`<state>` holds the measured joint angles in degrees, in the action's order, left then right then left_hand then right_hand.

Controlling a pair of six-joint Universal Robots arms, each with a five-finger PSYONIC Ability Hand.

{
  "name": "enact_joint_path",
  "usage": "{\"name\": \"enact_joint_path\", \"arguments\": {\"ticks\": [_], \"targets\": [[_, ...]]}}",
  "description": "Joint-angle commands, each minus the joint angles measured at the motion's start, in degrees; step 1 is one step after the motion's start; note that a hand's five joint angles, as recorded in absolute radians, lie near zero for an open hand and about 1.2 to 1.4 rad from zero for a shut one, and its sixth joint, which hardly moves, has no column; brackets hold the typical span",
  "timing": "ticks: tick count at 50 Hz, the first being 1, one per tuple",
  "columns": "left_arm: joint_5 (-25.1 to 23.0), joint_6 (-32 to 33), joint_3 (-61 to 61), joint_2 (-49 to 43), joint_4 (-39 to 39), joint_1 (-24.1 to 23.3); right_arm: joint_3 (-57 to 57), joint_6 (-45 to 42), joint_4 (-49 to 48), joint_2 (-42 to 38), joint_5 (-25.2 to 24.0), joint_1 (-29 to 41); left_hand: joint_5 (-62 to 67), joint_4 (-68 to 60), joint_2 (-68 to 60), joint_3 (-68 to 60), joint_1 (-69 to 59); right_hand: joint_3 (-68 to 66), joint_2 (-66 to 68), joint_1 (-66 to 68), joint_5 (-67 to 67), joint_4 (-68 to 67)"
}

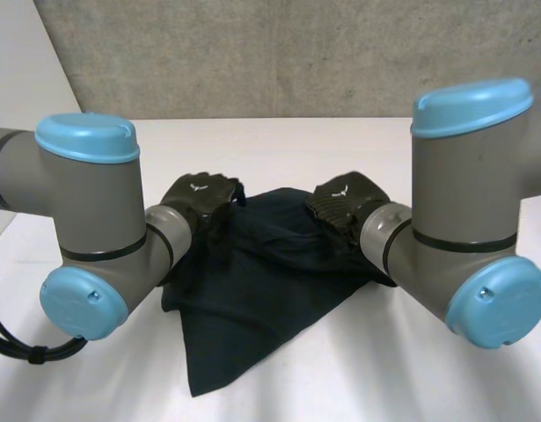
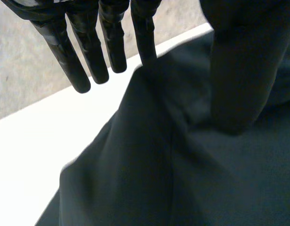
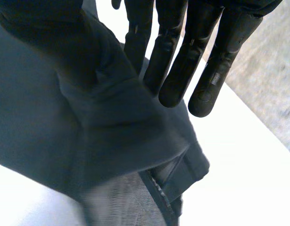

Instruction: Fold the shorts.

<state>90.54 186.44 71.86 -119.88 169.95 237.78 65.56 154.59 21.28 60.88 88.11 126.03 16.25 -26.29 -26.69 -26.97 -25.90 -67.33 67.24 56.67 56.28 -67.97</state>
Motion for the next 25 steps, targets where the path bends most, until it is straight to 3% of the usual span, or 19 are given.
{"name": "enact_joint_path", "arguments": {"ticks": [1,7,14,23,25], "targets": [[-0.28,-5.46,6.96,4.73,0.03,4.61,5.97,4.05,-5.27,1.6,-0.3,-3.07,-2.24,2.28,2.69,2.96,1.89,-12.67,12.76,23.33,13.72,-12.03],[-0.72,-8.37,13.3,8.0,0.64,8.49,10.63,4.22,-7.22,6.61,-2.23,-5.35,-1.74,1.78,2.18,2.46,1.39,-12.67,12.76,23.33,13.72,-12.03],[-1.42,-8.72,14.45,5.99,0.64,11.12,12.92,4.49,-7.3,7.06,-3.73,-6.24,2.28,-2.24,-1.84,-1.57,-2.64,-12.67,12.76,23.33,13.72,-12.03],[-1.25,-8.81,13.66,-0.97,0.38,10.69,13.54,4.58,-8.53,7.23,-3.64,-7.82,12.38,-12.34,-11.94,-11.66,-12.73,-12.67,12.76,23.33,13.72,-12.03],[-1.33,-8.9,13.13,-1.05,0.38,10.34,13.54,4.58,-8.62,7.23,-3.64,-7.82,30.96,-30.92,-30.52,-30.24,-31.32,-12.67,12.76,23.33,13.72,-12.03]]}}
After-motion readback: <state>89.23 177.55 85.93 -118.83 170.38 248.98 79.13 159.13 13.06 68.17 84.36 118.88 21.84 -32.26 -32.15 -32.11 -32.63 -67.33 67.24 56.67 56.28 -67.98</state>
